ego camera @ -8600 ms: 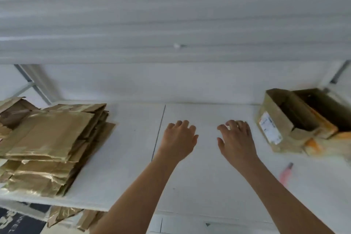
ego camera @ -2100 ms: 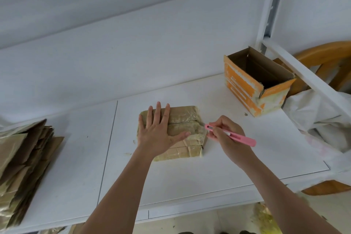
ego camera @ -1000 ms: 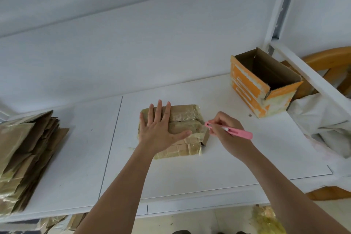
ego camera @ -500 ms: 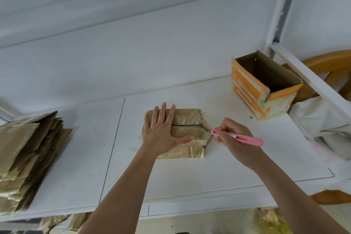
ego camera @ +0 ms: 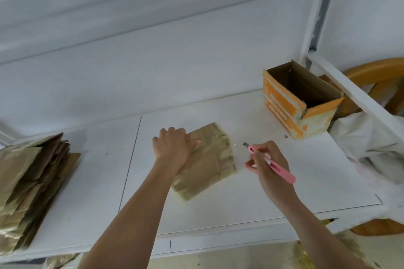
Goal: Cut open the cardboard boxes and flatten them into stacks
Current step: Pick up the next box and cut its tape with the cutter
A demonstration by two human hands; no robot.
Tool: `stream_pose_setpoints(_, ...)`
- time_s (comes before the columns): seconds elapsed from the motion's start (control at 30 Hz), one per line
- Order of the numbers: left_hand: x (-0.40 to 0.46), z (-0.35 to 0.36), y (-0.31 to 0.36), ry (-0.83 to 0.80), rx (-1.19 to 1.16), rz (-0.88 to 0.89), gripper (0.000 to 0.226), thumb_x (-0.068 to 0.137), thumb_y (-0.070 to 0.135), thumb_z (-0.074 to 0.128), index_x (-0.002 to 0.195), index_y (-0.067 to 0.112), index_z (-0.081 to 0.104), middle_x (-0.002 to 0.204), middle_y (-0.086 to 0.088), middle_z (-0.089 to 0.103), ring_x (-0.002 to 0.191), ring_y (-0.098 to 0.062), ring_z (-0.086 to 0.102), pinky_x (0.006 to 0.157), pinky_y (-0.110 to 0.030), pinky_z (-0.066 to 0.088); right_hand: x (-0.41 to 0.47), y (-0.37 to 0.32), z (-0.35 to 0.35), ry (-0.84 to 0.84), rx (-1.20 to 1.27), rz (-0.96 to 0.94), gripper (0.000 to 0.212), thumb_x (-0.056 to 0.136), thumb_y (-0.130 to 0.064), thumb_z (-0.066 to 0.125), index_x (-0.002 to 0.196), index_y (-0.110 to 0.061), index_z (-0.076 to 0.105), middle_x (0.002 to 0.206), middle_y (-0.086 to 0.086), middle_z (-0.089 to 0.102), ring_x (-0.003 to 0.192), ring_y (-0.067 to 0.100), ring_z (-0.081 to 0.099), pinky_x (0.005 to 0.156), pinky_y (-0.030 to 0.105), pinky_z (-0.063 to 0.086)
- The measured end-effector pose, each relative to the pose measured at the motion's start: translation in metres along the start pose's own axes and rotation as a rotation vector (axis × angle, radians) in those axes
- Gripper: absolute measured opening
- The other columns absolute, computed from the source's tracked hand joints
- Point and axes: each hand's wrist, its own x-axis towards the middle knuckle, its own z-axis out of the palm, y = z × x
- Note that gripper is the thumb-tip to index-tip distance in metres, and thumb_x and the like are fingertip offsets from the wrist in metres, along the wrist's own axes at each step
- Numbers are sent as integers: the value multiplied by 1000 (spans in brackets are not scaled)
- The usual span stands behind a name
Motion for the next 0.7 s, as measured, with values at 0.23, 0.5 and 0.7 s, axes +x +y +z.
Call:
stream_pose_setpoints(0.23, -16, 6, 0, 46, -459, -296, 45, 101, 32, 41, 142, 21, 26, 102, -9, 64, 82, -29, 56, 64, -37, 40, -2, 3, 20, 0, 69, -5, 6, 100, -6, 48, 100, -7, 54, 92, 2, 66, 86, 23, 73, 80, 46, 60)
stream_pose_setpoints(0.5, -27, -11, 7, -157, -688, -364, 15, 81, 4, 41, 79, 8, 56, 68, -7, 66, 54, -21, 66, 54, -25, 50, -1, 0, 41, 27, 162, -34, 6, 99, -16, 52, 97, -10, 53, 103, 4, 65, 99, 24, 71, 75, 46, 61)
stream_pose_setpoints(0.7, -16, 4, -3, 105, -153, 174, 44, 95, 31, 57, 137, 32, 45, 147, -2, 32, 137, -26, 29, 113, -38, 22, 22, -2, 45, 3, 197, 18, 6, 100, -7, 49, 97, -9, 53, 108, 7, 65, 98, 21, 72, 75, 51, 61)
